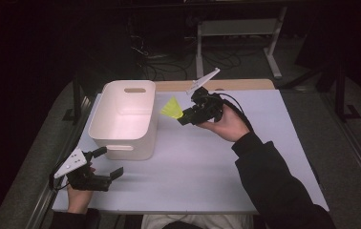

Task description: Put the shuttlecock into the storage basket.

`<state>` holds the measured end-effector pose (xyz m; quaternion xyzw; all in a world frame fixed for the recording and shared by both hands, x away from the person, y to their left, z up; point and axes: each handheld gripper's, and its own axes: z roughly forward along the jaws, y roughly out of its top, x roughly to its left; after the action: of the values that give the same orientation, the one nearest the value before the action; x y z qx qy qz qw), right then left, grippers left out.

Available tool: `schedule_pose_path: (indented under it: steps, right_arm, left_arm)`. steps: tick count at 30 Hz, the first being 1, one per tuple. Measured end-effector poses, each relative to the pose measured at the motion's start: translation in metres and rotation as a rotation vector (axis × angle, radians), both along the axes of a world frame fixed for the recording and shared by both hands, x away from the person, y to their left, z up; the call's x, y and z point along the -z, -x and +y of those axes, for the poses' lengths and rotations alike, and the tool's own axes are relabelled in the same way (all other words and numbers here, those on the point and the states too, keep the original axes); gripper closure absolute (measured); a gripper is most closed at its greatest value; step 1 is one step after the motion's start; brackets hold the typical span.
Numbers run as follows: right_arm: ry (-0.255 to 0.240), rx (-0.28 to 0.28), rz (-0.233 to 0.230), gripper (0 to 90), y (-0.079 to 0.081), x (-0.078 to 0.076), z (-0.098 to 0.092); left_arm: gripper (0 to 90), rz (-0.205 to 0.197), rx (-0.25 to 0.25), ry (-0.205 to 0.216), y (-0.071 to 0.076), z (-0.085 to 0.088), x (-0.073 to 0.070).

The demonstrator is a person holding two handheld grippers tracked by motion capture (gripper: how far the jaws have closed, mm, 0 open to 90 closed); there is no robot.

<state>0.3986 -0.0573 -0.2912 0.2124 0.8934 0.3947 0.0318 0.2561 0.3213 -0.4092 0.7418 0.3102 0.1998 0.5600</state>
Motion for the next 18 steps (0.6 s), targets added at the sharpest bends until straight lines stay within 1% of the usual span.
schedule_pose_path:
  steps: [6,18]
  right_arm:
    - [-0.001,-0.014,-0.011,63.2,-0.002,-0.006,0.006]
    - [-0.004,-0.025,-0.017,63.2,-0.008,-0.016,0.018]
  left_arm:
    - [0.0,0.000,0.000,0.000,0.000,0.000,0.000]
    - [0.0,0.000,-0.001,0.001,0.000,0.000,0.000]
